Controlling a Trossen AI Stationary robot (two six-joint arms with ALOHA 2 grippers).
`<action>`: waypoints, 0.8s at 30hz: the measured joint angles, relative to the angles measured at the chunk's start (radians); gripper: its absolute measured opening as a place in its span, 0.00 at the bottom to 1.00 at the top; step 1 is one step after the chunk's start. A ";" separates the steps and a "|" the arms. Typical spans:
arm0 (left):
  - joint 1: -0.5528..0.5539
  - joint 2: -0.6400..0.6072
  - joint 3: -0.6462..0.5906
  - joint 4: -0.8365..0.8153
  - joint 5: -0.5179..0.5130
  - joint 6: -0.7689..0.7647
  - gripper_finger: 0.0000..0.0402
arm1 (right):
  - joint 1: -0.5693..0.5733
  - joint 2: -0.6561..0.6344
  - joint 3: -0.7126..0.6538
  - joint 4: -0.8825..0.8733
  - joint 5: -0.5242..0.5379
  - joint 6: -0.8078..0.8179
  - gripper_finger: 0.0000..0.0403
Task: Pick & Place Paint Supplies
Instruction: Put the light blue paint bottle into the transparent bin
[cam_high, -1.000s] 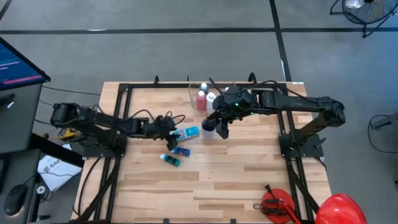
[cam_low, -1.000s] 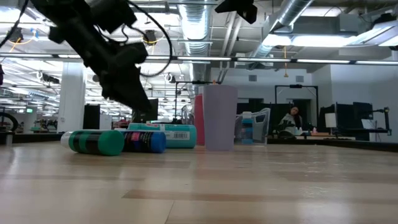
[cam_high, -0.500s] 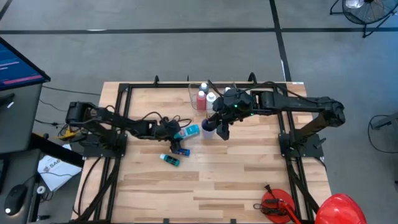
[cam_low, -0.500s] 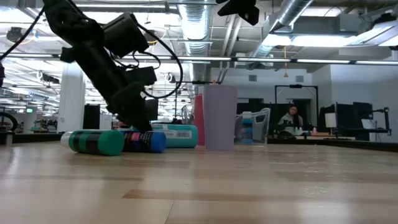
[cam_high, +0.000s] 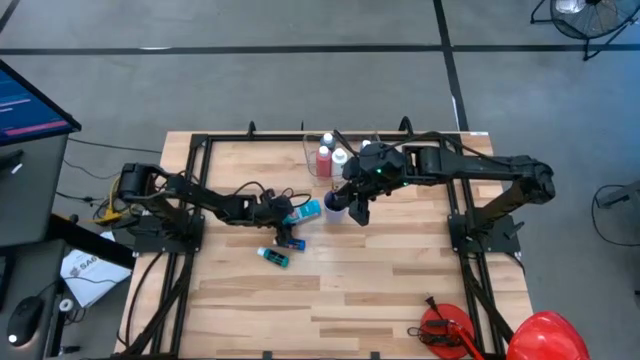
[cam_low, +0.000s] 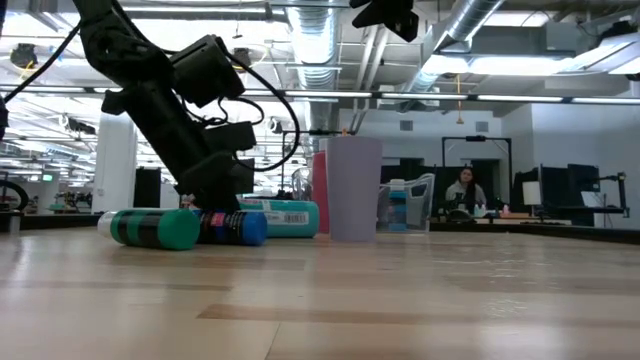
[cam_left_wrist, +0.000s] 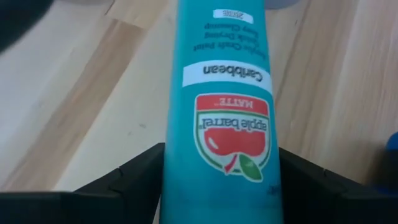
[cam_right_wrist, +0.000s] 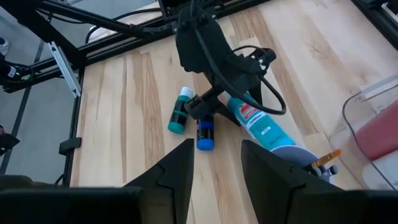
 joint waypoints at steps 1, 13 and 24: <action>0.000 0.000 0.000 -0.002 0.000 -0.012 0.63 | 0.000 0.000 0.000 -0.003 0.000 0.000 0.31; -0.002 -0.087 -0.001 -0.053 0.102 -0.181 0.49 | 0.000 0.000 0.000 -0.016 0.000 -0.003 0.31; -0.002 -0.357 0.000 -0.146 0.315 -0.266 0.48 | 0.000 0.000 0.000 -0.001 -0.052 -0.003 0.31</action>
